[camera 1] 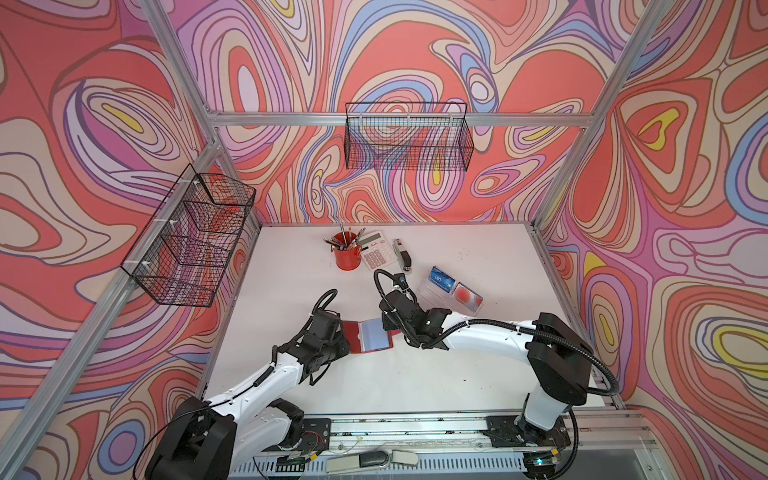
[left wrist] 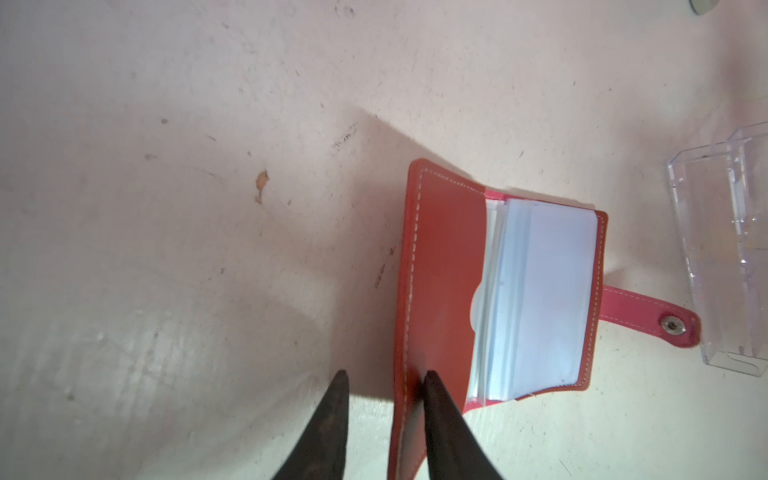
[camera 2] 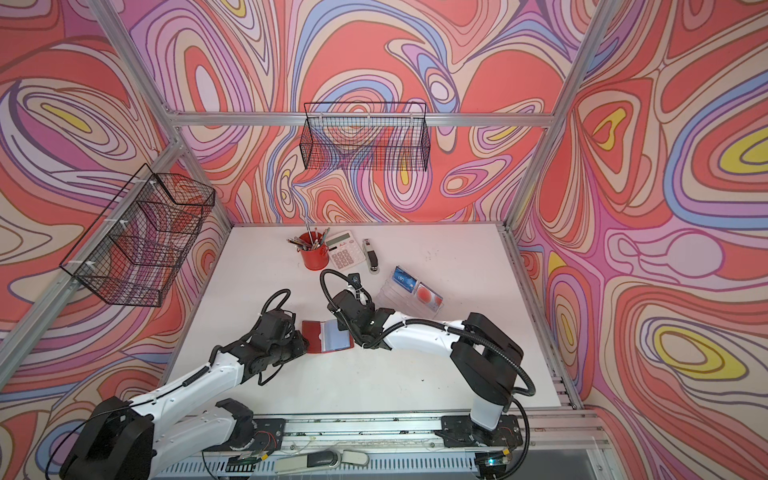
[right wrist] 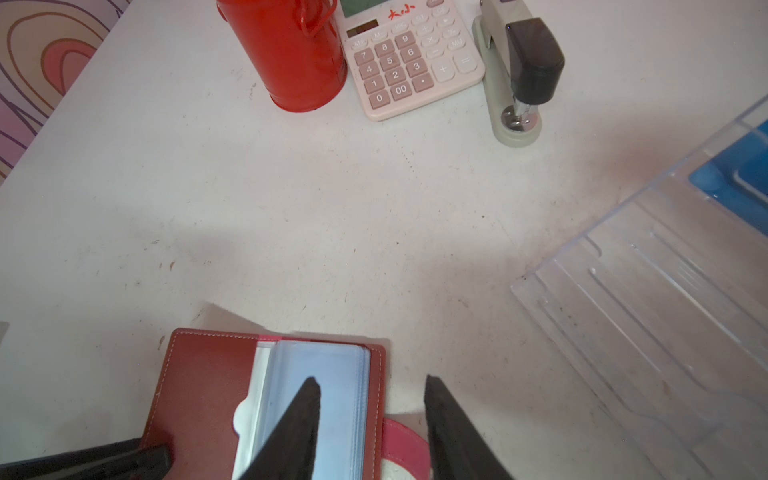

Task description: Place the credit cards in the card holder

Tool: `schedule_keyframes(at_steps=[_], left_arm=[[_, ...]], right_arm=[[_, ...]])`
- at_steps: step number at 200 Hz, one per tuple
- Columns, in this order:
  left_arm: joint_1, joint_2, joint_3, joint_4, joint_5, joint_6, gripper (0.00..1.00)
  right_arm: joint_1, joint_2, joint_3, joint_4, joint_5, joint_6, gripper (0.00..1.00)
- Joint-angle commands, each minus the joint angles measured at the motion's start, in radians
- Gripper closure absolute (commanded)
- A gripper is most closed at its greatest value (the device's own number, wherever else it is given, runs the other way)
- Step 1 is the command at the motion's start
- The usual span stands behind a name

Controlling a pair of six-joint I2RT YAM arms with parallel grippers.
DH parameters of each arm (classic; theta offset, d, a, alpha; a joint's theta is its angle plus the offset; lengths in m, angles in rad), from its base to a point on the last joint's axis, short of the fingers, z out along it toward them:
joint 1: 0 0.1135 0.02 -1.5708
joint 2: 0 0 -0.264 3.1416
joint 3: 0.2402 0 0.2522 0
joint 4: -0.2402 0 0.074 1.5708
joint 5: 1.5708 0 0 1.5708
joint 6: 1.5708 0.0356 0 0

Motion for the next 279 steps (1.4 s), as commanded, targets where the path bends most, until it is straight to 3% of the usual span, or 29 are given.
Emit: schedule_keyframes(at_steps=[1,52,116,157,213,244,279], left_arm=[[0.002,-0.006,0.016,-0.027,-0.03,0.021,0.68],[0.002,0.043,0.02,0.017,0.013,0.022,0.84],[0.001,0.08,0.014,0.039,0.015,0.009,0.87],[0.002,0.082,0.019,0.029,0.01,0.005,0.88],[0.001,0.079,0.024,0.021,0.0,0.006,0.87],[0.002,0.083,0.029,0.013,-0.002,0.011,0.87],[0.002,0.08,0.026,0.017,-0.004,0.009,0.87]], right_arm=[[0.045,0.047,0.019,0.002,0.001,-0.01,0.56],[0.082,0.147,0.093,-0.038,-0.025,-0.01,0.58],[0.073,0.22,0.131,-0.102,-0.023,0.034,0.6],[0.064,0.249,0.14,-0.1,-0.065,0.039,0.69],[0.035,0.275,0.148,-0.124,-0.077,0.053,0.74],[0.035,0.263,0.143,-0.123,-0.066,0.051,0.69],[0.035,0.26,0.139,-0.114,-0.072,0.047,0.72]])
